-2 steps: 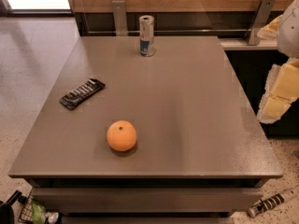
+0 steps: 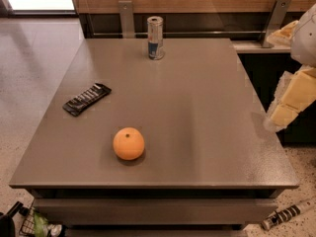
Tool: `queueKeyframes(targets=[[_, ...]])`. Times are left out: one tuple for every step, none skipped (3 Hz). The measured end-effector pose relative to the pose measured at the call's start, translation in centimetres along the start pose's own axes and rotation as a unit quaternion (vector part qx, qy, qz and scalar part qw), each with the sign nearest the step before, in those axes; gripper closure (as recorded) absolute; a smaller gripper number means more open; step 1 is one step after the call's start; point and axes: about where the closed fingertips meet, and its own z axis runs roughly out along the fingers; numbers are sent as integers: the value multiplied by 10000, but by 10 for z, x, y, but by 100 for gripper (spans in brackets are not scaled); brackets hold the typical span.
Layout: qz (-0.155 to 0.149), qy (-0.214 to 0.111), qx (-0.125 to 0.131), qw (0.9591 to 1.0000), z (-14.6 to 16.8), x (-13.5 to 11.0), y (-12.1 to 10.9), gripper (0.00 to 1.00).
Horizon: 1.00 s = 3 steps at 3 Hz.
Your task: Move orange near redbull can
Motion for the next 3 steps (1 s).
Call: queueKeyframes(targets=[[44,-857,-130,9962,35,-8,1,0],[48,-1910,-322,9811,67,-39,5,0],[73,-2898,-605,9551,80,-83,18,0]])
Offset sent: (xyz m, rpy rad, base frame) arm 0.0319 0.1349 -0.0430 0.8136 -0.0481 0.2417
